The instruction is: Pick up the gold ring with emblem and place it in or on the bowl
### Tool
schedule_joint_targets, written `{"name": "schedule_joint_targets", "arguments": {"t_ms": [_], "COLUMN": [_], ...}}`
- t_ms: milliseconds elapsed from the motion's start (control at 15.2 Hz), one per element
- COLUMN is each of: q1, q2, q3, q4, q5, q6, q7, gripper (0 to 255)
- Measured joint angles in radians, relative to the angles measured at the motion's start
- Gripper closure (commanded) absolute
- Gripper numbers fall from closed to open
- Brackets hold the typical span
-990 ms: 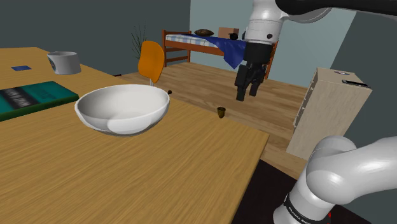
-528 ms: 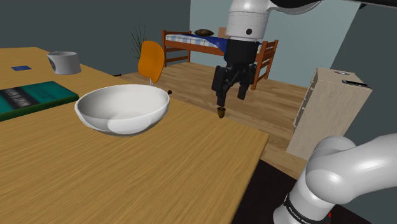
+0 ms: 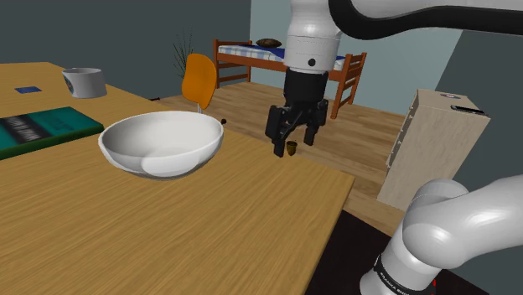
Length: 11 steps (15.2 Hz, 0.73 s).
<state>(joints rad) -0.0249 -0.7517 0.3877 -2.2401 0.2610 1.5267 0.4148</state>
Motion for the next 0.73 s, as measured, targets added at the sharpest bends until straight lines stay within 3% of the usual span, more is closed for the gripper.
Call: {"name": "schedule_joint_targets", "arguments": {"t_ms": [528, 594, 726], "q1": [0.001, 0.001, 0.002], "q2": [-0.003, -0.003, -0.005], "q3": [0.005, 0.005, 0.004], "q4": [-0.020, -0.020, -0.016], "q5": [0.004, 0.004, 0.004], "q6": [0.018, 0.018, 0.019], "q7": [0.000, 0.000, 0.000], "gripper": [0, 255, 255]}}
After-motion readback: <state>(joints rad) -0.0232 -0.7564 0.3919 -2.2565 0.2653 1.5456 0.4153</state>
